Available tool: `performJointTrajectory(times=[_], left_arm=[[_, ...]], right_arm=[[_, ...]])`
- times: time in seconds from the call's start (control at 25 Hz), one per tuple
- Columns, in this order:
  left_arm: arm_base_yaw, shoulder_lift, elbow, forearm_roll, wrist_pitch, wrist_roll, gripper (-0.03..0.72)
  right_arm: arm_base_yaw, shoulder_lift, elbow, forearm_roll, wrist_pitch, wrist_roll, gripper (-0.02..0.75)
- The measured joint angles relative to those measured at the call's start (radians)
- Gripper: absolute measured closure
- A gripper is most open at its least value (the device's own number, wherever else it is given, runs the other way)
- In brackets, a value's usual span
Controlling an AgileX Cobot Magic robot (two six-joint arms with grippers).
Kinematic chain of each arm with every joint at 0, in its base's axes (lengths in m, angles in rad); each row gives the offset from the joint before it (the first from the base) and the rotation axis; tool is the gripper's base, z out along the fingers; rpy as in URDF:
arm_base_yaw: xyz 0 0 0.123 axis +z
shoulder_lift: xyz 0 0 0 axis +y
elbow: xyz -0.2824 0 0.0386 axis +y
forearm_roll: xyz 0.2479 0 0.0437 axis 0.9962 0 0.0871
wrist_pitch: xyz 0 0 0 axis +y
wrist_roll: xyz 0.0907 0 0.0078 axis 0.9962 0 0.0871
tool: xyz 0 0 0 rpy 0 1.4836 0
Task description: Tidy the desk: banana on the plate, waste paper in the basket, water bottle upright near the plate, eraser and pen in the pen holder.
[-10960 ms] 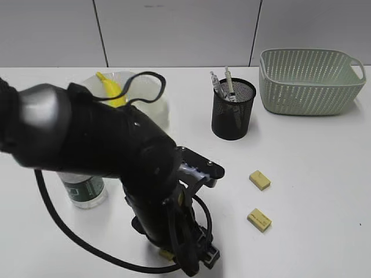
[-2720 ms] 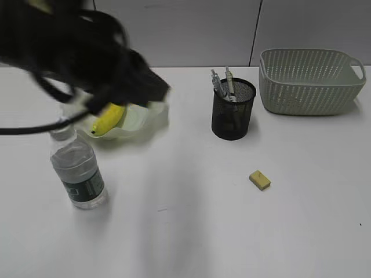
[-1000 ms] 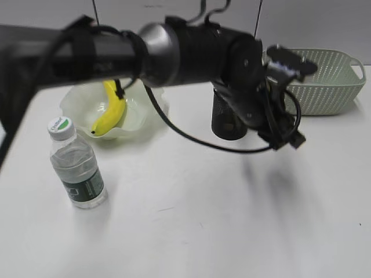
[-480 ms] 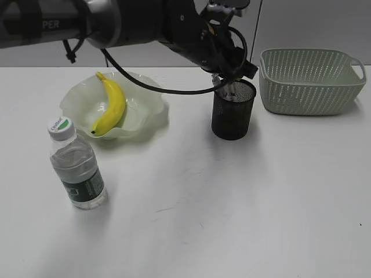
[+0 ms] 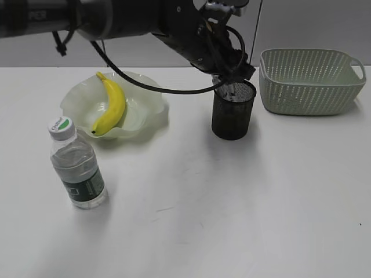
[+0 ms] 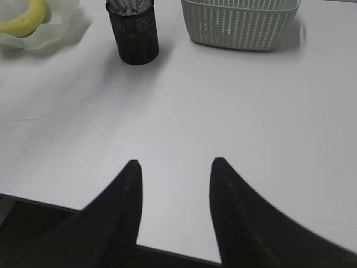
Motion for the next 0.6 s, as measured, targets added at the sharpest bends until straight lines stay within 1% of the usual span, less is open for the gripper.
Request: performJointTrajectory(times=[0.04,0.12,0.2,0.28,0.44,0.6], left_arm=[[0.0,-0.028,0.021,0.0,0.004,0.0,0.316],[0.0,-0.097,0.101,0.0,0.004,0.0,0.384],[0.0,-0.201,0.212,0.0,-0.002,0.0,0.419],[0.0,-0.322,0.374,0.0,-0.027,-0.008,0.433],[0.0,-0.653,0.712,0.0,-0.073,-0.059,0.441],[0.0,-1.014,0.966,0.0,-0.03,-0.079,0.442]], right_arm=[[0.0,0.0,0.0,0.0,0.0,0.0,0.408],[0.0,0.0,0.0,0.0,0.0,0.0,0.408],[0.0,0.0,0.0,0.0,0.0,0.0,0.408],[0.0,0.0,0.0,0.0,0.0,0.0,0.408],[0.0,-0.002,0.0,0.0,0.0,0.0,0.408],[0.0,-0.002,0.0,0.0,0.0,0.0,0.408]])
